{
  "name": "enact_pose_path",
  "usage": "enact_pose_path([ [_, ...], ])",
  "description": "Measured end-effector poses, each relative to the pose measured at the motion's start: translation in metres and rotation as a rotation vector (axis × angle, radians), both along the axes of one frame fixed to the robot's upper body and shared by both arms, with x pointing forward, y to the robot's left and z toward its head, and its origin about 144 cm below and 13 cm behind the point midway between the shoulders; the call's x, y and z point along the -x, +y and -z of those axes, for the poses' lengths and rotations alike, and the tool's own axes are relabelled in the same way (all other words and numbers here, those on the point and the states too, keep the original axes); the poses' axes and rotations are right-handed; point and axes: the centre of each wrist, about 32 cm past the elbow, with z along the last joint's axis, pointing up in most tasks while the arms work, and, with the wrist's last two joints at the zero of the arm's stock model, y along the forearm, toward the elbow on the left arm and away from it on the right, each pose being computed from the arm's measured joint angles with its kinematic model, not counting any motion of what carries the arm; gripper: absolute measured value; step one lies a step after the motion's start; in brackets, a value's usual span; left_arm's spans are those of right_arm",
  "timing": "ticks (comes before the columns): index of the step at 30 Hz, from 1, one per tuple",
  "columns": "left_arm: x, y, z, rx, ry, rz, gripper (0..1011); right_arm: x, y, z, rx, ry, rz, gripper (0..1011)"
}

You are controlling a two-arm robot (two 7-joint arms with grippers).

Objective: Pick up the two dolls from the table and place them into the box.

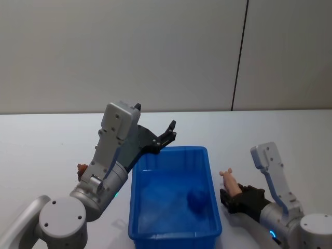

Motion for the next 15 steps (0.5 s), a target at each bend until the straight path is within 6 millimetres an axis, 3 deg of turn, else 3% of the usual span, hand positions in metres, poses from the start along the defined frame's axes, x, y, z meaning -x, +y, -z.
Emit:
enact_pose_path([
  [5,0.000,0.000,0.000,0.000,0.000,0.000,1001,0.000,-0.002,-0.004,0.000,-0.033,0.001,461],
  [8,0.000,0.000,0.000,0.000,0.000,0.000,1001,0.000,-0.003,-0.006,0.002,-0.055,0.002,389],
  [15,0.000,0.000,0.000,0.000,0.000,0.000,1001,-0.001,-0.006,-0.019,0.008,-0.145,-0.012,383],
])
